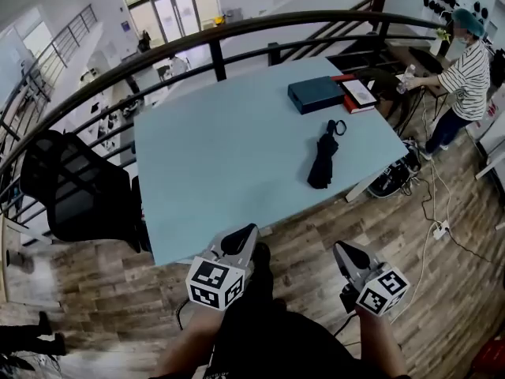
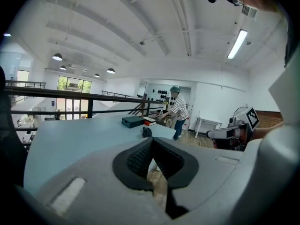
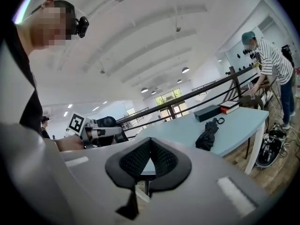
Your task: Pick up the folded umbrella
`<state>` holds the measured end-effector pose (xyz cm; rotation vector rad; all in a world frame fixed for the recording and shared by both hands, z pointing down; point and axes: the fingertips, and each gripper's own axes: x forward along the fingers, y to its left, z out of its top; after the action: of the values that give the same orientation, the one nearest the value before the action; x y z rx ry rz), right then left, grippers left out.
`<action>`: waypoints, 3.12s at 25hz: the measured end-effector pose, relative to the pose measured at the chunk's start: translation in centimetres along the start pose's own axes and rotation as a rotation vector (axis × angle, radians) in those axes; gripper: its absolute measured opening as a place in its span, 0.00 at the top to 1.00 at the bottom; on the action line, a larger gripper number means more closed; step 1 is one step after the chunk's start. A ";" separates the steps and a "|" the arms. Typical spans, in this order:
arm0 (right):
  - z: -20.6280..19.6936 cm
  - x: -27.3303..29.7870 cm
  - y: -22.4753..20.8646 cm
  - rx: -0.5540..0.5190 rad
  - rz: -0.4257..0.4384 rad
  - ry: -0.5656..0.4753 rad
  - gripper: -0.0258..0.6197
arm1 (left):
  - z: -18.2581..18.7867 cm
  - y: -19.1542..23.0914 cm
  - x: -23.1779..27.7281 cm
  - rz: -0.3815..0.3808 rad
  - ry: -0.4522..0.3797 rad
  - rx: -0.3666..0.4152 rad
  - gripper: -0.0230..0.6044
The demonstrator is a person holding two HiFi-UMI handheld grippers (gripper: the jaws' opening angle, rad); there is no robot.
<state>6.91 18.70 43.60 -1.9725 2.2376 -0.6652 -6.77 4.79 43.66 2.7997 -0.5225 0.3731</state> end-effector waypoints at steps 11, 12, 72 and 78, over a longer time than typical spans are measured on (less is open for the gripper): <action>5.3 10.7 -7.9 -0.025 -0.061 0.066 0.96 | 4.1 8.3 12.2 -0.065 -0.013 -0.030 0.95; 6.0 12.0 -8.3 -0.033 -0.055 0.075 0.96 | 4.6 8.9 13.4 -0.074 -0.011 -0.027 0.95; 0.1 19.5 -31.5 0.222 -0.151 0.410 0.96 | -7.7 4.3 46.6 -0.320 0.544 -0.270 0.46; 0.9 19.0 -32.3 0.234 -0.165 0.378 0.96 | -9.0 3.3 47.6 -0.308 0.588 -0.329 0.44</action>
<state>33.97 -2.16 59.01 -2.0641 2.0659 -1.3535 33.10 -10.35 66.85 2.2491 -0.0125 0.9011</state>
